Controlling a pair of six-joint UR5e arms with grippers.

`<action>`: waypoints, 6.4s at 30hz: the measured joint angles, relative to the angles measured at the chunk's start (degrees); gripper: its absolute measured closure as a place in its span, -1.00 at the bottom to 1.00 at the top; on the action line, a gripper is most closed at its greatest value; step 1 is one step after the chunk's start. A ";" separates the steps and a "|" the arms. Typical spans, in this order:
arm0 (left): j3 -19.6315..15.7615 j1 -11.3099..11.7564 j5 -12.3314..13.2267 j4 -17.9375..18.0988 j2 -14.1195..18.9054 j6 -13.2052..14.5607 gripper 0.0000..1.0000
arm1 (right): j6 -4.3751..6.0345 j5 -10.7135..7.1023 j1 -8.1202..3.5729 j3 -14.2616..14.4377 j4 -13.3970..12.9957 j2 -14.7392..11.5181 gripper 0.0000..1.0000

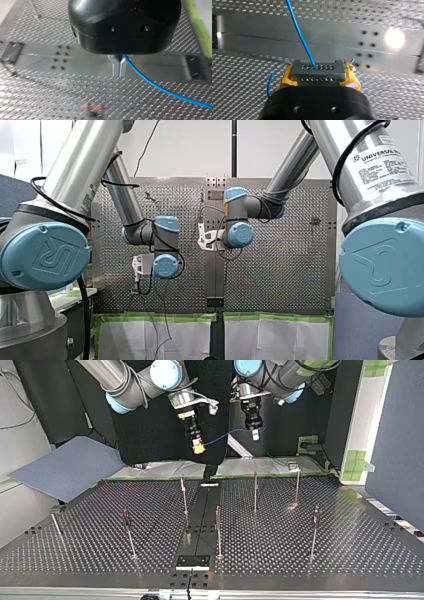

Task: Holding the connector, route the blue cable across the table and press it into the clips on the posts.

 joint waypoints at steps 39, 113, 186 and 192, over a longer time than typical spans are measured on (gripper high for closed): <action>7.26 3.89 -6.37 -19.14 19.12 -2.32 1.00 | 3.25 -3.89 2.26 -14.35 12.14 -5.52 1.00; 21.85 30.96 24.69 -42.68 24.87 -4.00 1.00 | 9.01 -8.02 5.32 -51.34 27.15 10.41 1.00; 28.90 39.77 36.06 -42.11 14.23 -13.70 -1.00 | 10.00 -7.63 2.68 -52.60 28.62 11.91 1.00; 27.69 39.31 37.02 -45.01 15.44 -14.15 -1.00 | 10.01 -7.50 2.67 -52.61 28.67 11.91 1.00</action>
